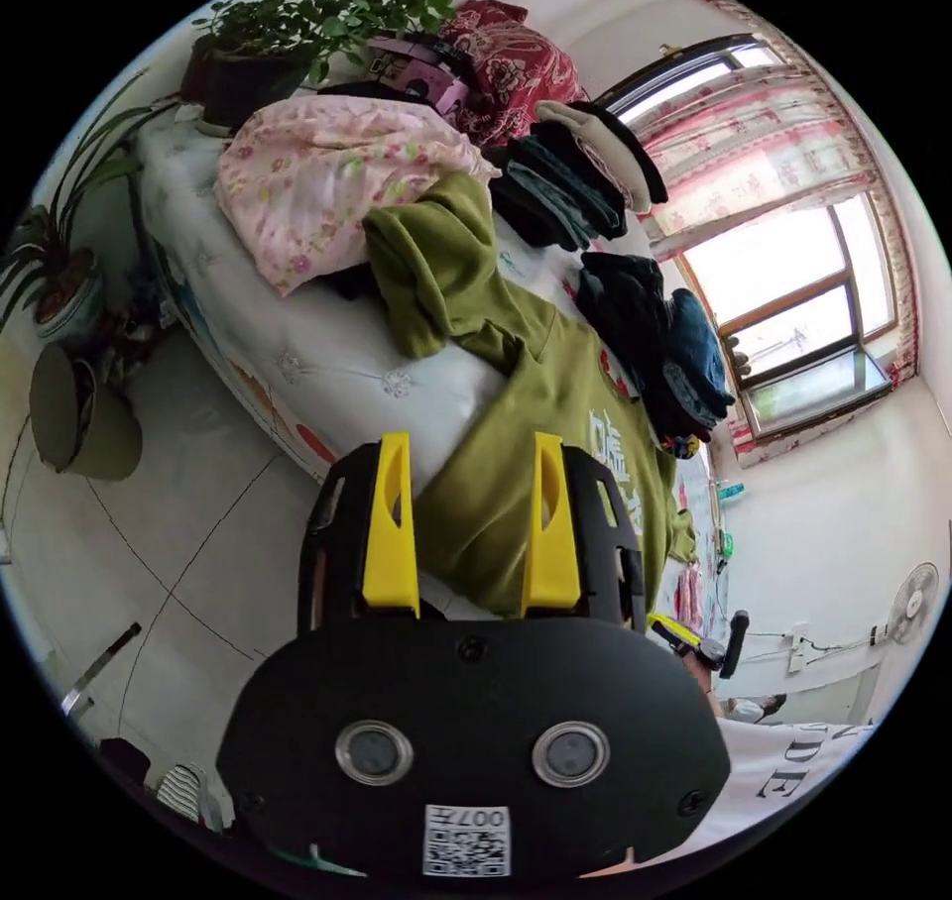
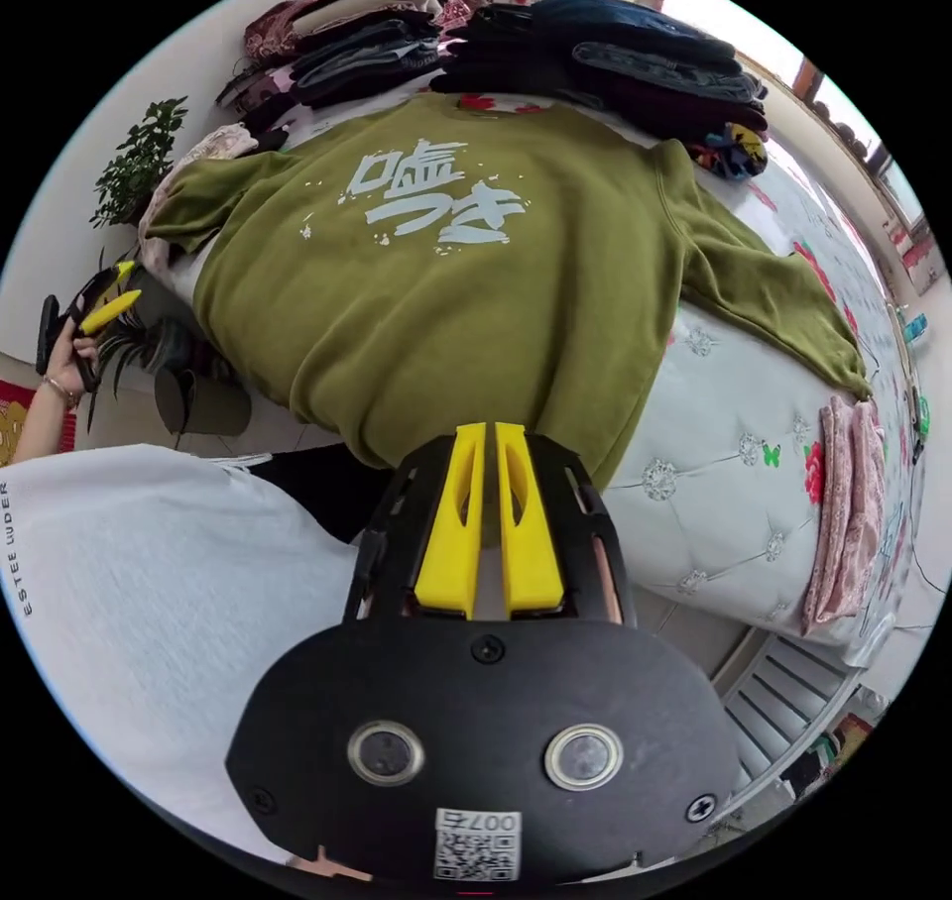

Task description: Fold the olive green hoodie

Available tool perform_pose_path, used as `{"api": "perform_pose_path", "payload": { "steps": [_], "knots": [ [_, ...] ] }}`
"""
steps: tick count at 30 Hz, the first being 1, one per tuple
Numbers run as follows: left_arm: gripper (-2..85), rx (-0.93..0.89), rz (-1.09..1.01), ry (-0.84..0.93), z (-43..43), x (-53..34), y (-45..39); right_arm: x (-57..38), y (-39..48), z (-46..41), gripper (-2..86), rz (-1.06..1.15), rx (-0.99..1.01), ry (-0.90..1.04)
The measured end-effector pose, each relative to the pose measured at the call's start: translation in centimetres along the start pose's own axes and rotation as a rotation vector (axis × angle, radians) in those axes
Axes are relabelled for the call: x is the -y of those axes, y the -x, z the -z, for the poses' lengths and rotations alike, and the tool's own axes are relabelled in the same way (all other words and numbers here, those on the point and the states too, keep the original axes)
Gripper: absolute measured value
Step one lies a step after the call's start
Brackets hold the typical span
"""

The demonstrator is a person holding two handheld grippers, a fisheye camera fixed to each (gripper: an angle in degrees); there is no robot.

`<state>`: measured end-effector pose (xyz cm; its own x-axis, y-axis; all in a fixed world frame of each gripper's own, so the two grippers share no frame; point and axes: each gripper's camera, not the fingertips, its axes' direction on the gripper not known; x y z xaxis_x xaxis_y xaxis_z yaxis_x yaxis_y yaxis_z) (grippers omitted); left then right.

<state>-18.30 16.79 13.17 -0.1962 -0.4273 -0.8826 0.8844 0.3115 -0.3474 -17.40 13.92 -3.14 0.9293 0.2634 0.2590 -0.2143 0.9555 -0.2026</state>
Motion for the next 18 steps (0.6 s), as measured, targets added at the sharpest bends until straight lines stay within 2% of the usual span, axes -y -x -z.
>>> {"api": "perform_pose_path", "payload": {
  "steps": [5, 8, 9, 10, 14, 18],
  "knots": [
    [14.8, 0.029, 0.111, -0.168, -0.1, 7.1, 2.6, 1.8, 2.4, -4.1, 0.2, 0.027, -0.043, 0.117],
    [8.1, 0.031, 0.205, -0.182, -1.2, 8.9, 3.8, 2.4, 2.1, -6.3, 0.5, 0.017, -0.050, 0.173],
    [3.5, 0.030, 0.226, -0.175, -1.4, 9.0, 3.8, 2.5, 1.8, -6.7, 0.5, 0.003, -0.045, 0.184],
    [0.9, -0.020, 0.193, -0.177, -1.3, 9.0, 3.1, 2.4, 1.3, -7.1, 0.6, -0.030, -0.030, 0.187],
    [-0.4, -0.146, -0.013, -0.202, 0.1, 9.1, -2.2, 1.3, -0.4, -8.0, 0.6, -0.129, 0.016, 0.144],
    [-0.5, -0.224, -0.282, -0.332, 2.7, 8.4, -11.5, -0.4, -0.7, -8.8, 0.3, -0.191, -0.011, 0.084]
  ]
}}
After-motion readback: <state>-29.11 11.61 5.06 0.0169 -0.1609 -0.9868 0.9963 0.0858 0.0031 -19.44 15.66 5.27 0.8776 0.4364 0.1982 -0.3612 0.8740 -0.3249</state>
